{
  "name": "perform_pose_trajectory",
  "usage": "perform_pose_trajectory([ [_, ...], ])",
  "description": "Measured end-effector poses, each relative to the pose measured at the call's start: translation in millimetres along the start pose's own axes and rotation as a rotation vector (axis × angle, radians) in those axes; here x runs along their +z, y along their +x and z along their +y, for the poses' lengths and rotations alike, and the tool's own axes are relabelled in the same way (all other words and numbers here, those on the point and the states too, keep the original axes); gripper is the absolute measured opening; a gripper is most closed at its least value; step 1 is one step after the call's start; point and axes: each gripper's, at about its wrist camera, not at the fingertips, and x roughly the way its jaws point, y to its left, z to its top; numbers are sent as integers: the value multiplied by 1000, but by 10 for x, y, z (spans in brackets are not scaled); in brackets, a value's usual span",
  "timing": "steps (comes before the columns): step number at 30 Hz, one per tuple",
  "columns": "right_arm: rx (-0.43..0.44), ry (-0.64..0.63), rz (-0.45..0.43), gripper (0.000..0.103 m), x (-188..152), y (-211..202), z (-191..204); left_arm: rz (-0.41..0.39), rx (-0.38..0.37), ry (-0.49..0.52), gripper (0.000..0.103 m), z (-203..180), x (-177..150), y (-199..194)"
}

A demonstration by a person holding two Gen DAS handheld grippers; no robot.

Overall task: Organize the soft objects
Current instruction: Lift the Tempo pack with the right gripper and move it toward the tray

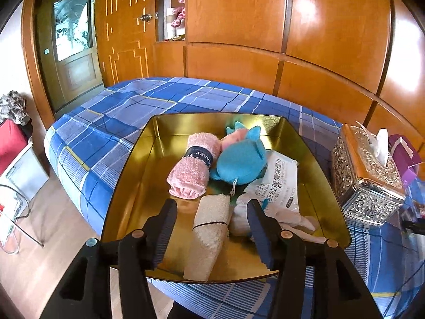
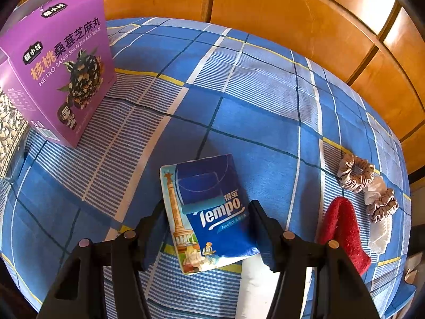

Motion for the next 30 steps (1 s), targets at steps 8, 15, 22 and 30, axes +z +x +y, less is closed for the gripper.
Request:
perform_pose_trajectory([
  [8, 16, 57, 15, 60, 52, 41, -96, -10, -30, 61, 57, -117, 1, -46],
  [15, 9, 153, 40, 60, 127, 99, -174, -15, -69, 115, 57, -236, 2, -94],
  [22, -25, 240, 42, 57, 281, 110, -284, -14, -92, 139, 57, -280, -11, -140],
  [30, -50, 271, -88, 57, 745, -424, -410, -12, -108, 155, 57, -319, -38, -148],
])
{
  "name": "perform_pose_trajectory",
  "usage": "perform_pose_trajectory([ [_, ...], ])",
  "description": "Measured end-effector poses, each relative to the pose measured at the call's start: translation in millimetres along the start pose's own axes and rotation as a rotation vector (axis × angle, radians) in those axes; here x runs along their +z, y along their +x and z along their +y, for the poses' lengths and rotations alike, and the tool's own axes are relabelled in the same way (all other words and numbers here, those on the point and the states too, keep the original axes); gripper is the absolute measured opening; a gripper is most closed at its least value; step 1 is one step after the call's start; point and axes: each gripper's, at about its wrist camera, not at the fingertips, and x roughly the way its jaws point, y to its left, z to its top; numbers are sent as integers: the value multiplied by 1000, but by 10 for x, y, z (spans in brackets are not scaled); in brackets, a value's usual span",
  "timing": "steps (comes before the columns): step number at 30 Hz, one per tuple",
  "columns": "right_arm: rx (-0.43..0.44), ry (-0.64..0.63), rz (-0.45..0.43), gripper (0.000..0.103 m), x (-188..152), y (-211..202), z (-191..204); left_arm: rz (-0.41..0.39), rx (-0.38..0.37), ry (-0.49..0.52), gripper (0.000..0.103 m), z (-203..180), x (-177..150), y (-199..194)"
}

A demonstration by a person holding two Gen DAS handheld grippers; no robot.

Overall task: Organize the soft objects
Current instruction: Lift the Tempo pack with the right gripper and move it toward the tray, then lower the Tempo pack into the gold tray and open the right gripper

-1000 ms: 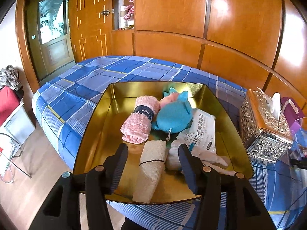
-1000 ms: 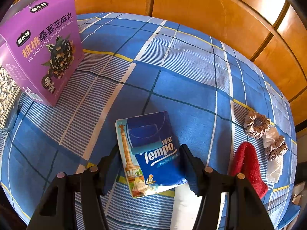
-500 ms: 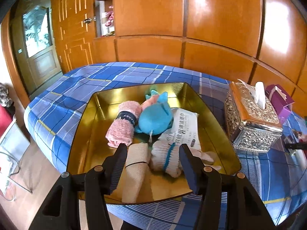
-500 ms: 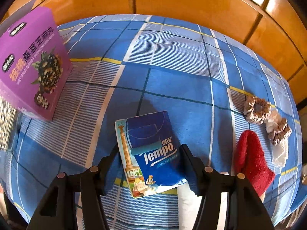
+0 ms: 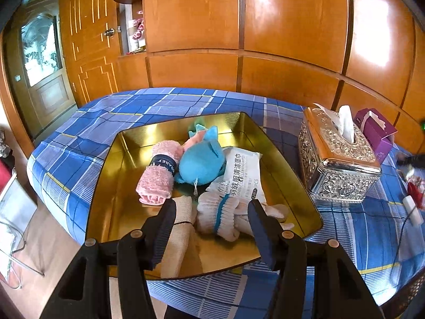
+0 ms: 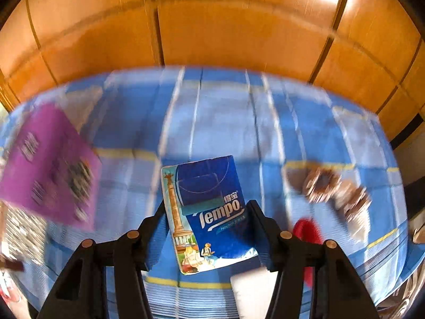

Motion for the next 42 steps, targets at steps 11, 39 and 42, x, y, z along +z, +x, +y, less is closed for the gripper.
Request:
perform_pose_trajectory([
  [11, 273, -196, -306, 57, 533, -1411, 1103, -5, 5, 0, 57, 8, 2, -13],
  [39, 593, -689, 131, 57, -820, -731, 3830, -10, 152, -216, 57, 809, 53, 66],
  [42, 571, -660, 132, 57, -818, -616, 3953, -9, 153, -227, 57, 854, 51, 72],
])
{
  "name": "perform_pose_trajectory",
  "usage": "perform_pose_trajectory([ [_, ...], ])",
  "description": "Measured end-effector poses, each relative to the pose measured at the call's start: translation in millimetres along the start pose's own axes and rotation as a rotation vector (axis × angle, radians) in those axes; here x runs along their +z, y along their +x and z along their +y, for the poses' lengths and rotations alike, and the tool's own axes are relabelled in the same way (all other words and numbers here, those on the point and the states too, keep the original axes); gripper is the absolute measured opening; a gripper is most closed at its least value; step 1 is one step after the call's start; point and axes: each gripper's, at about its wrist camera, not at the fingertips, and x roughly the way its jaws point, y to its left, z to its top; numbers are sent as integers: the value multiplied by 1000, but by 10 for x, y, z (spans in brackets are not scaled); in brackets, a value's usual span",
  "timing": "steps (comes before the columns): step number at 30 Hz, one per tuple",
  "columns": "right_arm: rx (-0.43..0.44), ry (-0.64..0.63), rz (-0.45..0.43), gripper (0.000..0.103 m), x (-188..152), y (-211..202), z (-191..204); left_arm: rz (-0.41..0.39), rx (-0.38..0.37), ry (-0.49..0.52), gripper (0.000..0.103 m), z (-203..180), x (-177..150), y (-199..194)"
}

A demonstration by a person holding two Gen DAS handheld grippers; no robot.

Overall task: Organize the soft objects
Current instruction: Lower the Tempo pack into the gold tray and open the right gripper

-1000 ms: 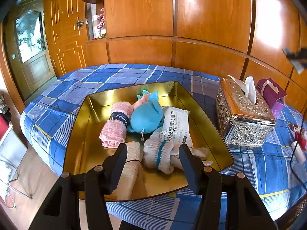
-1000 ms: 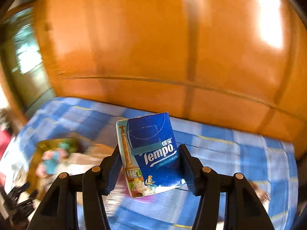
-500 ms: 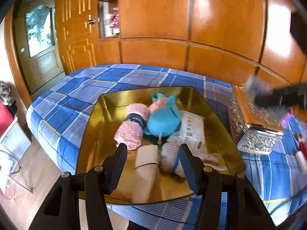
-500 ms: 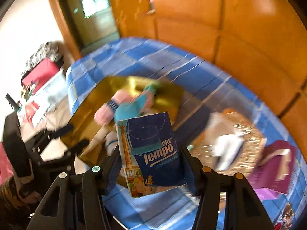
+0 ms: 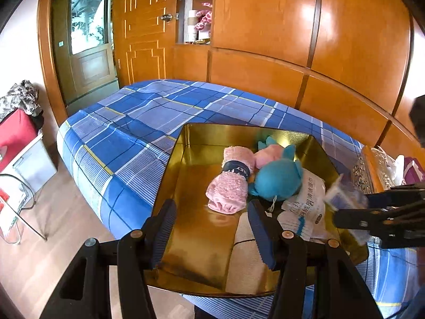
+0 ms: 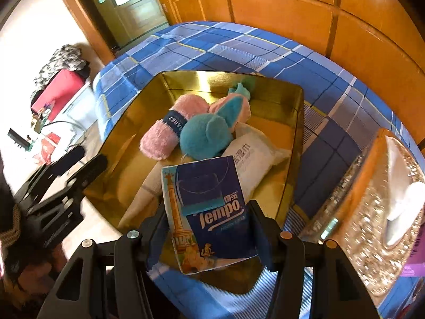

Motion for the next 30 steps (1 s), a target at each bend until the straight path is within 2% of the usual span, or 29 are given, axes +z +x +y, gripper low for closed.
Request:
perform_pose_trajectory([
  [5, -43, -42, 41, 57, 62, 311, 110, 7, -18, 12, 57, -49, -28, 18],
  [9, -106, -35, 20, 57, 175, 497, 72, 12, -34, 16, 57, -88, -48, 28],
  [12, -228, -47, 5, 57, 236, 639, 36, 20, -36, 20, 59, -111, -67, 43],
  [16, -217, -36, 43, 56, 199, 781, -9, 25, -36, 23, 61, -132, -87, 55],
  [21, -189, -15, 13, 57, 148, 712, -60, 21, -31, 24, 64, -151, -95, 41],
  [30, -190, -6, -86, 68, 84, 462, 28, 0, -26, 17, 67, -154, -99, -6],
])
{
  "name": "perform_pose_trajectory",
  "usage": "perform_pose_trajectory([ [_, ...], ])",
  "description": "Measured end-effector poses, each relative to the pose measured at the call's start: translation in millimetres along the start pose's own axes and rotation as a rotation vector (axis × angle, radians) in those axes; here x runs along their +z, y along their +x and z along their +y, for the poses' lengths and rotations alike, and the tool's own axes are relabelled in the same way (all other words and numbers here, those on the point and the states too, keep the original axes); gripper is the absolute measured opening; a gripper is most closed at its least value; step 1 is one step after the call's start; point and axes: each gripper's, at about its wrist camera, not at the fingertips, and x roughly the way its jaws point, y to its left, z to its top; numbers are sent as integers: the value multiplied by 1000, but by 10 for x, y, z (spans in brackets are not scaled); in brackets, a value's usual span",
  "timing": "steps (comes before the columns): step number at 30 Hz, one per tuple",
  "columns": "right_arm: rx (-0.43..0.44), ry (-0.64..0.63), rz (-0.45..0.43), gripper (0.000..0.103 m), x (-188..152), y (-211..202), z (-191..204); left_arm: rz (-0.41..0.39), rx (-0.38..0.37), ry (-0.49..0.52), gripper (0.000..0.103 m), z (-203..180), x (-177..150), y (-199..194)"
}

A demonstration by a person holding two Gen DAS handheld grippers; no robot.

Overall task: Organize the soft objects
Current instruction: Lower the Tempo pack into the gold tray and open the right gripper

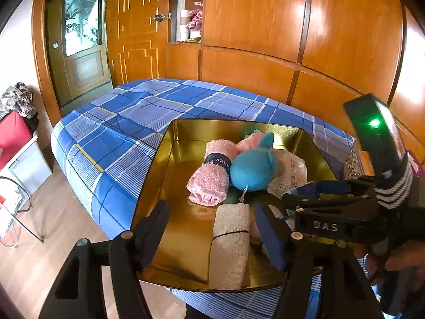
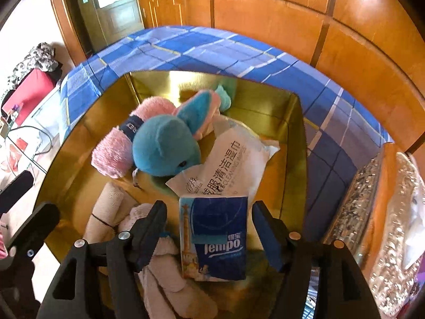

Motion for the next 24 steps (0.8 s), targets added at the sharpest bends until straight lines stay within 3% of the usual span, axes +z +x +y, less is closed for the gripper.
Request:
perform_pose_trajectory([
  [24, -138, 13, -282, 68, -293, -905, -11, -42, -15, 34, 67, -136, -2, -138],
])
